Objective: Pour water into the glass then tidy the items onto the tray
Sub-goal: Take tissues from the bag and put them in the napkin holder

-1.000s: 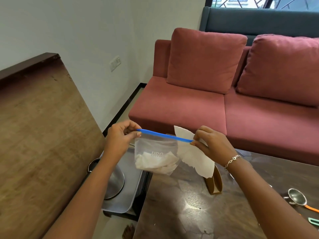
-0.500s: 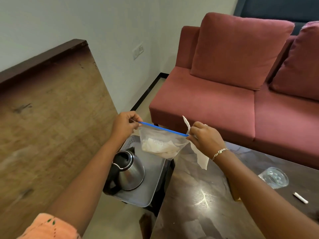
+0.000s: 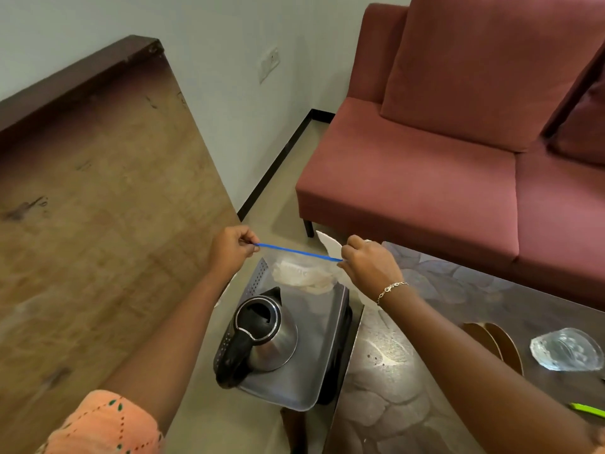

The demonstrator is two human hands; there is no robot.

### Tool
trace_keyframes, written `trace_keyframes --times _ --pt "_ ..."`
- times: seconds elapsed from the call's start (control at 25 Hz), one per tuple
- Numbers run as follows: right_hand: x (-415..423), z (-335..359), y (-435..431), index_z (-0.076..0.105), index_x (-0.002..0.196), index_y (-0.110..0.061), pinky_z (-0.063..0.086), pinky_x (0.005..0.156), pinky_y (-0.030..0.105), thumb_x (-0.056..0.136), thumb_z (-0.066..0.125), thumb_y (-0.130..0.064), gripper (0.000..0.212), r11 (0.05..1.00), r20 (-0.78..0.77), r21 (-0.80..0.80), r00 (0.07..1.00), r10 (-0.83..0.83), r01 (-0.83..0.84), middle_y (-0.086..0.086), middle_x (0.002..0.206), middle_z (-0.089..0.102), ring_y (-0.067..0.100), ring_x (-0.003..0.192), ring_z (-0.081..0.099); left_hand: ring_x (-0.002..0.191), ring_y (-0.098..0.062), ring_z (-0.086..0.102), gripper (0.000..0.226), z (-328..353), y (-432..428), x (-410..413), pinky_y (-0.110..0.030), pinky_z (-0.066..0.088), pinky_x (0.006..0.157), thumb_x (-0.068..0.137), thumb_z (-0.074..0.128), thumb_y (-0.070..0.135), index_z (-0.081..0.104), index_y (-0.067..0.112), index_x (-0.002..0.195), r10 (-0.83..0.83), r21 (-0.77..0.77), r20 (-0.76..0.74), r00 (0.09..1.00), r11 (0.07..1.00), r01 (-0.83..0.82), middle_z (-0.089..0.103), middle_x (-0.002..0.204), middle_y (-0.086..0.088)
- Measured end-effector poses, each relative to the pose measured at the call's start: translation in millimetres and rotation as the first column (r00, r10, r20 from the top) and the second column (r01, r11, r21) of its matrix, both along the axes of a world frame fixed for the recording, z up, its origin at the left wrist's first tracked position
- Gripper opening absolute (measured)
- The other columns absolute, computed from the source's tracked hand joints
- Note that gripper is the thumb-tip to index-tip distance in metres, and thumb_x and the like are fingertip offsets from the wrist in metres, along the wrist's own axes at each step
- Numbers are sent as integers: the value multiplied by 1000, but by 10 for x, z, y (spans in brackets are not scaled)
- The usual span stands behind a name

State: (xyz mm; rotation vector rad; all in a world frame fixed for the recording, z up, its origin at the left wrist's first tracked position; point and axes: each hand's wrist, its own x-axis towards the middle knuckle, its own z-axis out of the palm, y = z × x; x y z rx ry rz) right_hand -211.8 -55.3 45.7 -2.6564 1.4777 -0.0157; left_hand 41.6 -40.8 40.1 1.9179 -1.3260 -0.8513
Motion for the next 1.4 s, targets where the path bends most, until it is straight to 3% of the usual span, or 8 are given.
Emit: trace_keyframes --times 0.16,0.32,0.56,0.8,1.0,1.12,1.24,1.4 --pt "214 -184 -100 59 97 -5 43 68 34 91 51 -26 23 1000 -23 27 1000 4 -3 11 98 58 29 81 58 58 -17 51 6 -185 -113 168 -16 41 56 74 67 -10 64 -9 79 -19 42 68 997 999 16 62 73 -15" --pt "223 -222 -122 60 93 -5 36 61 31 90 53 -25 22 998 15 30 999 -51 50 11 96 59 29 78 58 64 -19 54 5 -255 -161 196 -13 39 55 75 67 -7 64 -5 79 -45 65 82 996 997 40 64 75 -13" --pt "-268 29 68 63 90 -5 47 62 35 90 50 -23 22 995 86 47 992 -96 92 10 96 60 27 80 58 69 -22 56 6 -71 -24 -146 -37 52 71 76 65 -8 64 -2 77 -189 -13 27 982 982 190 62 74 -11" --pt "-952 209 607 66 89 -6 40 56 29 85 59 -20 16 988 39 101 992 -122 117 9 94 63 28 75 60 67 -18 57 6 71 456 -767 -24 45 65 76 67 -4 65 2 75 -400 -23 51 915 916 401 62 70 -4" --pt "-1554 188 1291 66 88 -10 38 61 26 86 58 -23 16 962 -15 227 989 -150 149 4 95 61 24 78 62 63 -15 53 11 -18 928 -1300 -23 45 64 77 66 -5 65 6 75 -546 155 -75 835 821 550 60 66 -2" --pt "-1858 153 1669 61 100 -21 39 68 22 89 49 -35 22 912 -79 381 989 -129 149 -6 106 55 15 90 58 60 -9 56 24 -118 1198 -1541 -14 46 59 77 66 -4 60 18 69 -643 266 -193 741 693 670 61 64 1" --pt "-2052 127 1905 59 102 -25 41 72 21 88 48 -38 21 831 -149 540 987 -59 131 -8 111 53 11 93 57 51 -6 59 29 -267 1364 -1693 -18 48 55 76 66 -6 58 20 67 -645 350 -355 677 579 736 63 58 1" --pt "-2210 -113 1911 61 103 -22 42 75 20 88 51 -35 22 781 -197 605 979 -47 159 -4 111 57 11 92 55 48 -7 62 23 -531 1365 -1964 -20 51 52 80 64 -5 57 15 70 -593 441 -359 721 573 691 65 62 -4"
